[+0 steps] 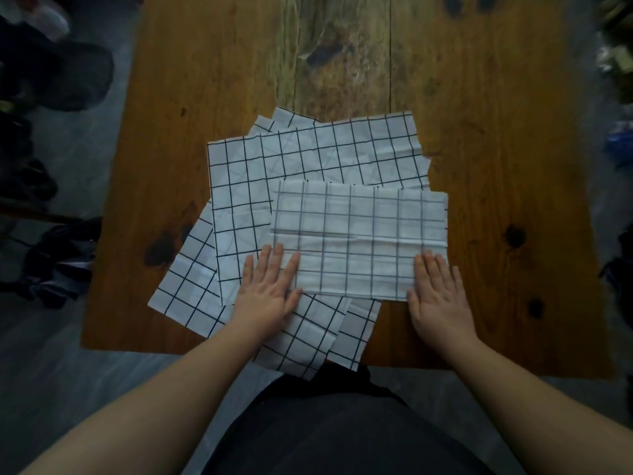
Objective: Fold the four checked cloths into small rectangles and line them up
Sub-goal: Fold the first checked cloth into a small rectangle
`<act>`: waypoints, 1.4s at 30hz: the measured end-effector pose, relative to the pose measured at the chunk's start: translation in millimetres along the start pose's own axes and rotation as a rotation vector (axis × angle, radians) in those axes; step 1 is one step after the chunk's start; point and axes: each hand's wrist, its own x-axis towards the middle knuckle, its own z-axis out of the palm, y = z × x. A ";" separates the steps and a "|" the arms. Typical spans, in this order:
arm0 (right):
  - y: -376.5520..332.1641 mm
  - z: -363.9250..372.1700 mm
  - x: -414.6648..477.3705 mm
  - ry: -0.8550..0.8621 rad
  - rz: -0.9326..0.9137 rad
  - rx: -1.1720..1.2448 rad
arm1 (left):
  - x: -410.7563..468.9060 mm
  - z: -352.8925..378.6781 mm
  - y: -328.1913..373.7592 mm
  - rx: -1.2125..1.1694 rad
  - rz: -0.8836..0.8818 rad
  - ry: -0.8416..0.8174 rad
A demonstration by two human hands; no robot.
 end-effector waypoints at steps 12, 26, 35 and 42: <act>-95.1 -29.1 57.4 -0.021 -0.175 0.050 | 65.3 -31.6 71.9 -0.004 0.167 -0.046; 12.1 -19.4 34.8 -0.063 0.031 -0.045 | 51.9 -21.4 0.1 0.071 0.093 -0.051; 10.4 -23.2 -1.3 0.128 -0.178 0.221 | 37.3 -28.7 22.7 0.007 0.196 0.088; 29.9 -20.3 -18.3 0.117 -0.261 0.207 | 12.5 -26.9 83.4 -0.228 0.577 0.224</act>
